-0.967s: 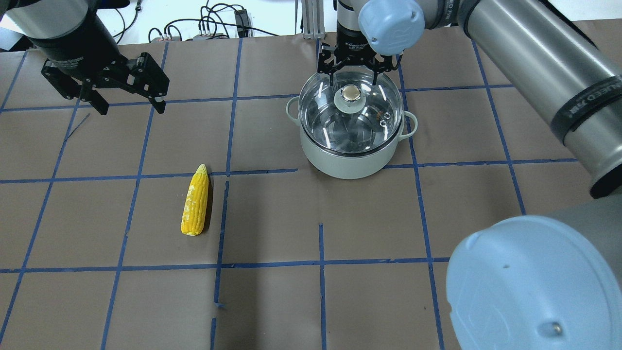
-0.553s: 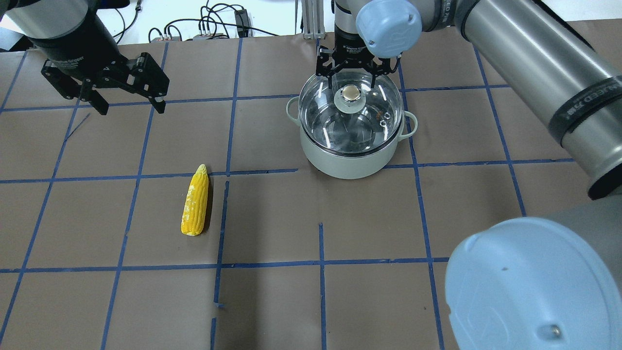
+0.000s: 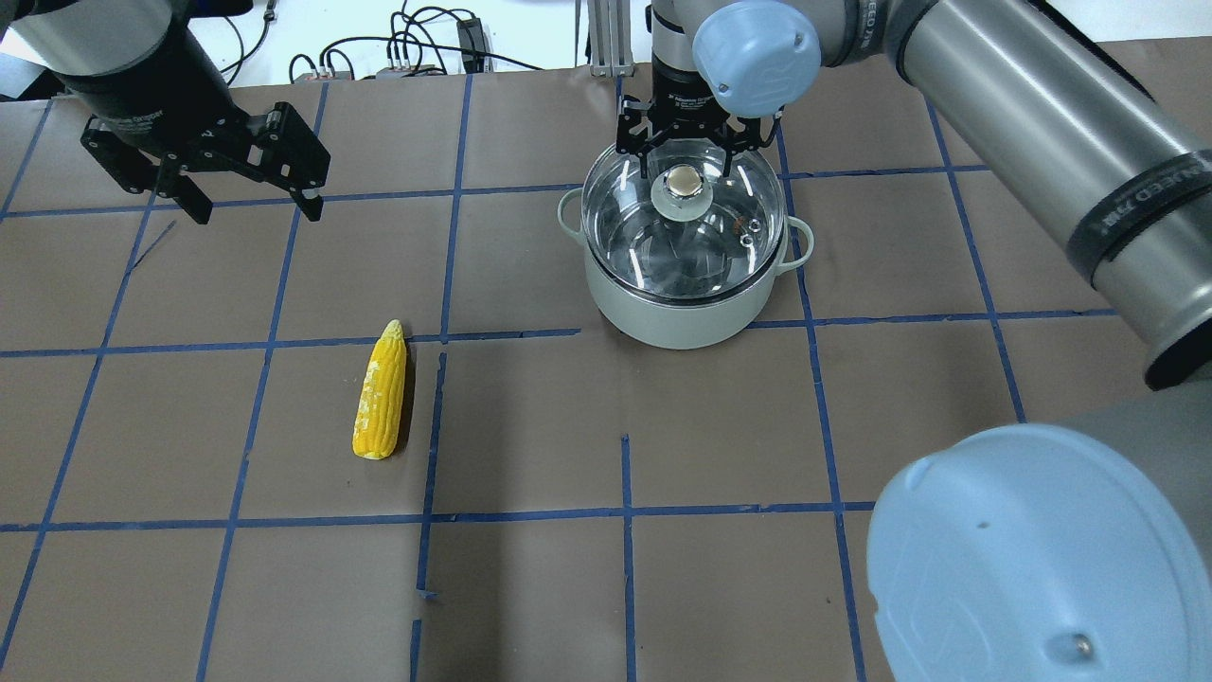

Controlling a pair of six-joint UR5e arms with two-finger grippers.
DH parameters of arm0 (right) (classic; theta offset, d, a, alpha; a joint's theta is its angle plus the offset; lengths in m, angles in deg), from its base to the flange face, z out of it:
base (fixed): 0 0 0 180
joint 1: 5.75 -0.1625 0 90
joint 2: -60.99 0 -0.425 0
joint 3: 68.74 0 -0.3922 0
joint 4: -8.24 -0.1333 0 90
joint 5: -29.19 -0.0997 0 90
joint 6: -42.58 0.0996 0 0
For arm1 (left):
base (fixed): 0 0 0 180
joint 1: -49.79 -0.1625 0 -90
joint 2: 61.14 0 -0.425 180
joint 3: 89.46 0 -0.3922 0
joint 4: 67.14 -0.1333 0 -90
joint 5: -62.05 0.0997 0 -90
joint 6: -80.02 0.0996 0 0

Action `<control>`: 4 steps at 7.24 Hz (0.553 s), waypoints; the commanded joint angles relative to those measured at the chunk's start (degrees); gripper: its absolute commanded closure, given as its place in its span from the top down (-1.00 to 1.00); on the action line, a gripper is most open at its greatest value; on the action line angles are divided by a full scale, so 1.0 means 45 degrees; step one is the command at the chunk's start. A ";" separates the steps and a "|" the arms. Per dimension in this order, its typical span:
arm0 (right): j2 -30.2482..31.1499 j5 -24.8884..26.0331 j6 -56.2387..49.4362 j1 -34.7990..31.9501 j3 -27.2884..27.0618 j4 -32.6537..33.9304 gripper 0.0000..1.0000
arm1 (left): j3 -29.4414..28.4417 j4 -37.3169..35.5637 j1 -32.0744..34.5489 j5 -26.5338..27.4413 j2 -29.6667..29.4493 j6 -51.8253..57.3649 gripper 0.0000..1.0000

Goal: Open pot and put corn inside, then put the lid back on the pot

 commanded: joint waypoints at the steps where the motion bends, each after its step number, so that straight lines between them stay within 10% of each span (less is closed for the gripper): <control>1: -0.0013 0.0000 -0.0019 0.0000 -0.0030 -0.0001 0.80 | 0.0000 0.0000 0.0000 0.0000 0.0000 0.0000 0.99; 4: -0.0013 0.0000 0.0078 -0.0019 -0.0011 -0.0506 0.04 | 0.0000 0.0000 0.0000 0.0000 0.0000 0.0000 0.99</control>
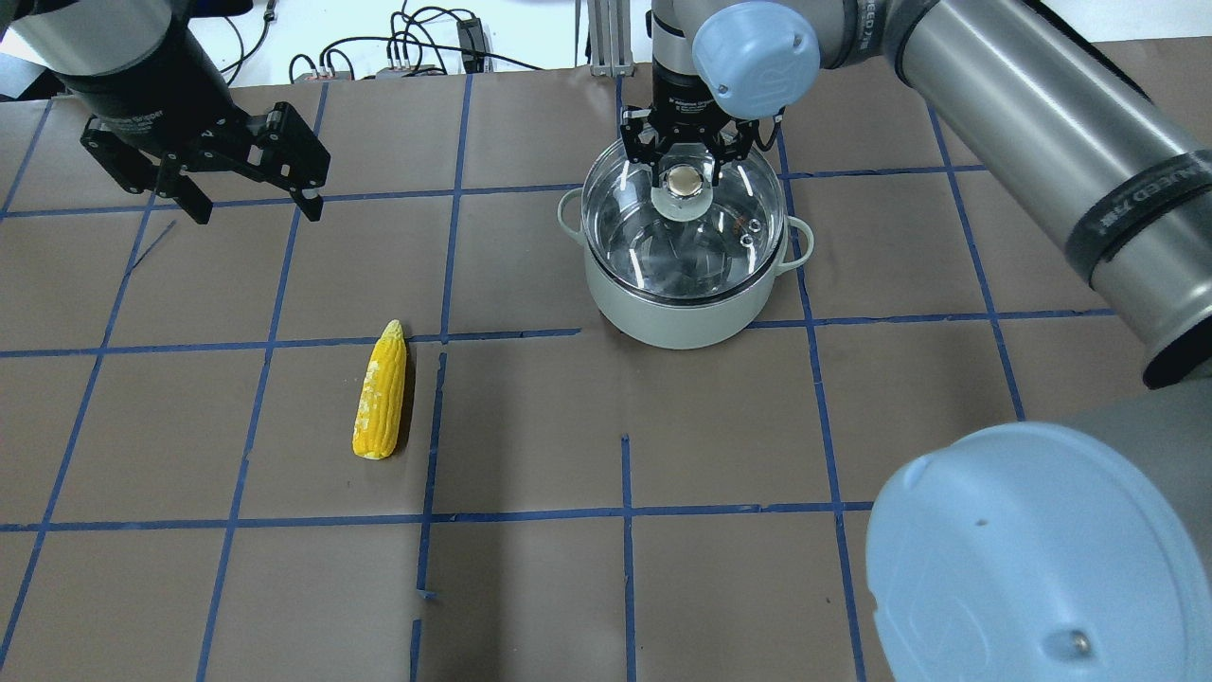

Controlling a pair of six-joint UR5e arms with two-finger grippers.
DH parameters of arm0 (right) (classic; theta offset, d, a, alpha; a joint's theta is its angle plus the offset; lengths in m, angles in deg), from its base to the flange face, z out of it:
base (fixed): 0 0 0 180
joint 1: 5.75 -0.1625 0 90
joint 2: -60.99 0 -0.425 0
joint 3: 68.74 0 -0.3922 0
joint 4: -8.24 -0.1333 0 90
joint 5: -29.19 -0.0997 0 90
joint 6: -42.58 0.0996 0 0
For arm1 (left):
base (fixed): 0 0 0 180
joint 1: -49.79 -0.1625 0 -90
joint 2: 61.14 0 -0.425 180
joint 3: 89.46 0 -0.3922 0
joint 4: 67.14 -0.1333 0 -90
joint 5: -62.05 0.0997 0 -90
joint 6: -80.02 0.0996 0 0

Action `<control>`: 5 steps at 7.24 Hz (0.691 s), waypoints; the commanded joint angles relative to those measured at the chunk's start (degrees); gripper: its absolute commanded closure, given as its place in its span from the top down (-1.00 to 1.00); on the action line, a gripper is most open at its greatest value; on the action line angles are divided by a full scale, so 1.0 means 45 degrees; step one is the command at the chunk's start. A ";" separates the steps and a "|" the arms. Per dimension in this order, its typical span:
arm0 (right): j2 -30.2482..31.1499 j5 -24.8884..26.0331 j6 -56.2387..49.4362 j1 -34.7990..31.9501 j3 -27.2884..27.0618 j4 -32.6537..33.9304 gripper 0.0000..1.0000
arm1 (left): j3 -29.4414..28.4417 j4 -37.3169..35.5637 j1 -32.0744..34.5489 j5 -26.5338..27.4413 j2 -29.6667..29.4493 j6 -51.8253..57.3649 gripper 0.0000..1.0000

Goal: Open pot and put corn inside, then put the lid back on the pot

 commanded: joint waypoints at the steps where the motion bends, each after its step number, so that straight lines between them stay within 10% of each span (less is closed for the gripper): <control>1: 0.0004 0.0000 0.0062 -0.0015 0.0034 -0.0432 -0.13 | 0.0000 0.0000 0.0000 0.0000 0.0000 0.0000 1.00; 5: 0.0296 0.0020 -0.0055 0.0198 0.0443 -0.1192 -0.24 | 0.0000 0.0000 0.0000 0.0000 0.0000 0.0000 0.99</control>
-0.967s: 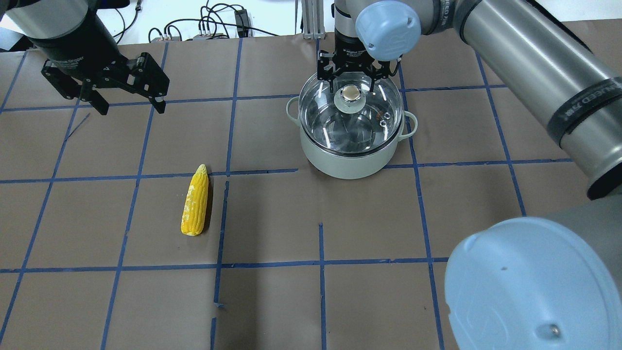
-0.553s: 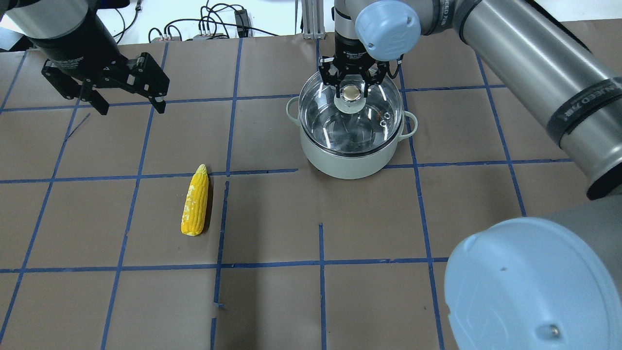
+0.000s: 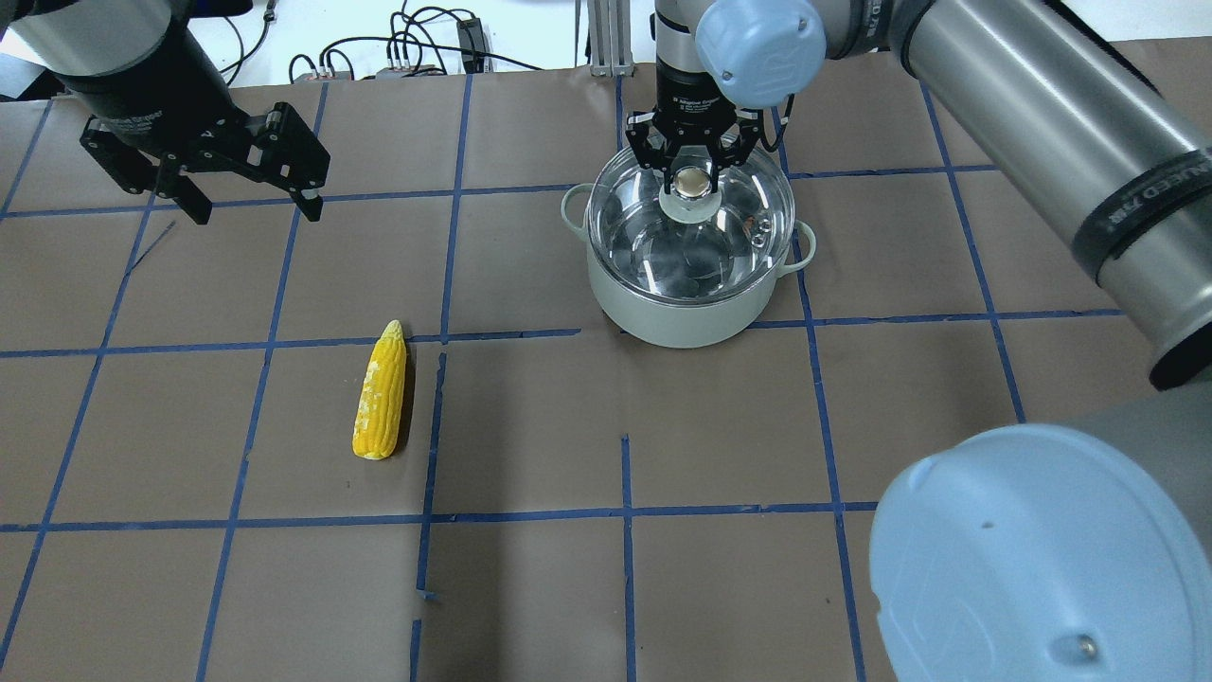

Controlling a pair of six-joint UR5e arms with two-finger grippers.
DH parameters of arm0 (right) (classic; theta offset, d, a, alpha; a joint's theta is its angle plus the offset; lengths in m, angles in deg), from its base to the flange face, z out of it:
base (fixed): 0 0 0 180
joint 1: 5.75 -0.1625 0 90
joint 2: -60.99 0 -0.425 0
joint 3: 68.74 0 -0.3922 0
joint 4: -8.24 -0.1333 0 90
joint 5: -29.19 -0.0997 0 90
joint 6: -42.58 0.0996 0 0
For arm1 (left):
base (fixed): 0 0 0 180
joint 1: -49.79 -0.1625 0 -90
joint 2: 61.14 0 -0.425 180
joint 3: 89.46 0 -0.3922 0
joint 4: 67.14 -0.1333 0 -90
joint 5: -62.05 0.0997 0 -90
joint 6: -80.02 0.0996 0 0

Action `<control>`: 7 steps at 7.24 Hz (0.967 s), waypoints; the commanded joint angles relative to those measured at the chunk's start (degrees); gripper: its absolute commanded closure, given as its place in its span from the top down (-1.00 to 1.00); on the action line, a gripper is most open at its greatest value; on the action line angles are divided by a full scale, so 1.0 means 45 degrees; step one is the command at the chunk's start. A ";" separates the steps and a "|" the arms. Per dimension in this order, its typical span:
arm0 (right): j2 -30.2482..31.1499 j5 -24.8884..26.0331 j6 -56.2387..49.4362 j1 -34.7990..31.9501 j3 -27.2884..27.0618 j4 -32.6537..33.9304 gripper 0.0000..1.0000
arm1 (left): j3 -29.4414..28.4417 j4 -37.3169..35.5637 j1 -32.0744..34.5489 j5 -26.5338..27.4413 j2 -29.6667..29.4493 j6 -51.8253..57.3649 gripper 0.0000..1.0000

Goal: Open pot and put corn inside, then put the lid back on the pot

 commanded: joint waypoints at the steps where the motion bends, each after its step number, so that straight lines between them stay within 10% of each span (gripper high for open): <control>1: 0.0332 0.0001 -0.0143 0.0223 0.0633 -0.1065 -0.24 | 0.0000 0.0000 0.0000 0.0000 0.0000 0.0000 0.99; 7: 0.2126 -0.0136 -0.2756 0.3128 0.2065 -0.4622 -0.35 | 0.2666 -0.0889 -0.0388 -0.0058 -0.0057 0.0624 0.99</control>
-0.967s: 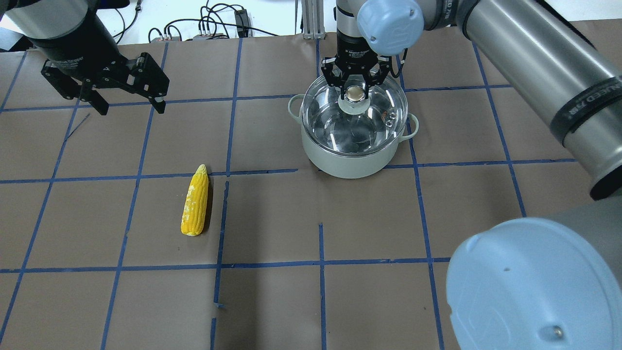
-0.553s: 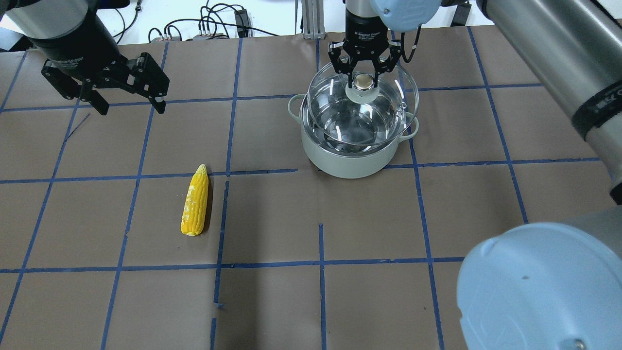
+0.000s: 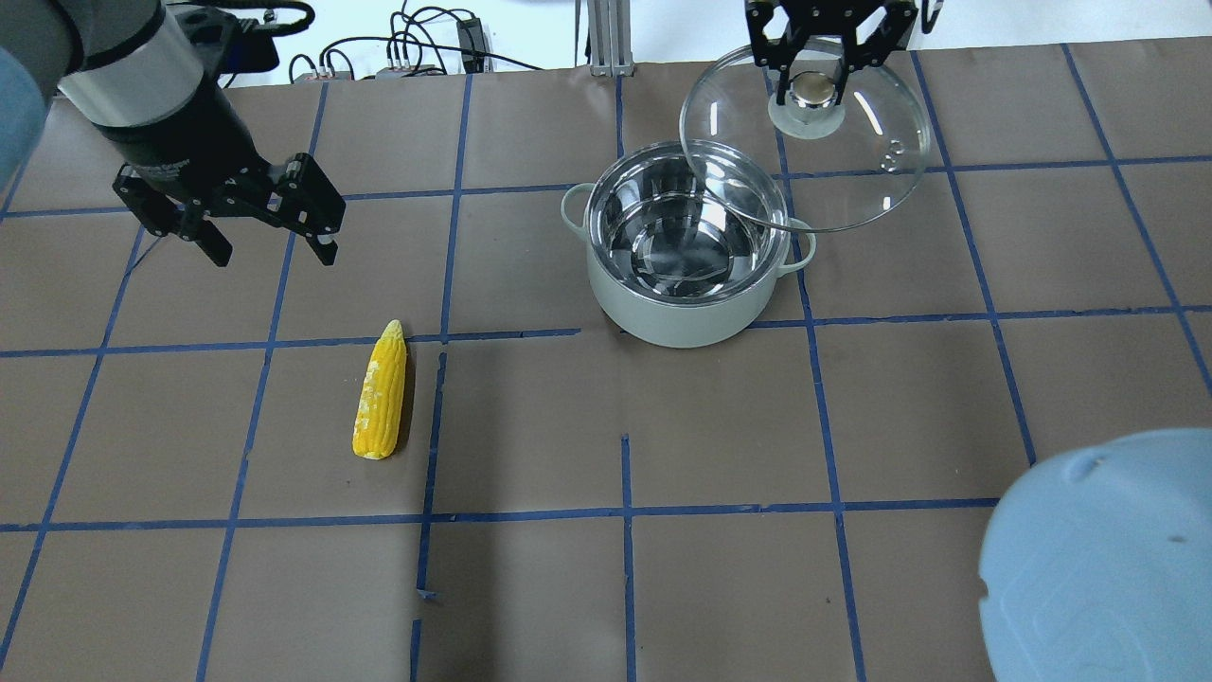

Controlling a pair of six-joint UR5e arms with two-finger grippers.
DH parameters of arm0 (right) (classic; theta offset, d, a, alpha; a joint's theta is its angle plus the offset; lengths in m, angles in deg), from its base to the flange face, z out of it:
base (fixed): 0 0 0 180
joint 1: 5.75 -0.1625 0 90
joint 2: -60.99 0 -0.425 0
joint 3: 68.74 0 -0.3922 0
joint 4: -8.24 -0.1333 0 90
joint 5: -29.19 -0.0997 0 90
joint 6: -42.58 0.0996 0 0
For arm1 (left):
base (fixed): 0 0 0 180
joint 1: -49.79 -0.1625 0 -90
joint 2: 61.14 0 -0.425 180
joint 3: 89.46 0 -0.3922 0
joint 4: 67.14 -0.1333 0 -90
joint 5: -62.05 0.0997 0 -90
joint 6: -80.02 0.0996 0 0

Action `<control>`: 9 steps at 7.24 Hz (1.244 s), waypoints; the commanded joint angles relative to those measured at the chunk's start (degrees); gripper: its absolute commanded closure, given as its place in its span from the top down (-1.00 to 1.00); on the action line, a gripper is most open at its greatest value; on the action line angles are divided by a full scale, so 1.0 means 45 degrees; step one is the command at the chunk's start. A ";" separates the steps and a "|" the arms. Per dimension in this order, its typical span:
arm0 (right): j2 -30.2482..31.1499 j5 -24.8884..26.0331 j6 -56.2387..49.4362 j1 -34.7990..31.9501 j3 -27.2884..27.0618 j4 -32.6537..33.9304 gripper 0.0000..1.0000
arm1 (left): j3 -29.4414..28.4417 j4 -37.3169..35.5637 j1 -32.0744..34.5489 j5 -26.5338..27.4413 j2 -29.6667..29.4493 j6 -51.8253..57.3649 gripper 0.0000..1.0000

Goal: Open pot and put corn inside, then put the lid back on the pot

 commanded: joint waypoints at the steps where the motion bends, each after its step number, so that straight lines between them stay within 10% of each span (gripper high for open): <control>1: 0.0901 0.0012 -0.1158 0.1166 -0.0289 -0.0995 -0.39 | 0.1971 -0.1919 -0.0368 -0.0422 -0.0235 0.0348 0.99; 6: 0.2660 0.0110 -0.1902 0.1793 -0.3371 -0.0903 -0.54 | 0.6817 -0.9102 -0.1250 -0.0504 -0.1561 0.0883 0.99; 9: 0.3149 0.0168 -0.2527 0.1873 -0.4370 0.0093 -0.55 | 0.6998 -1.0149 -0.0761 -0.0465 -0.2811 0.0699 0.99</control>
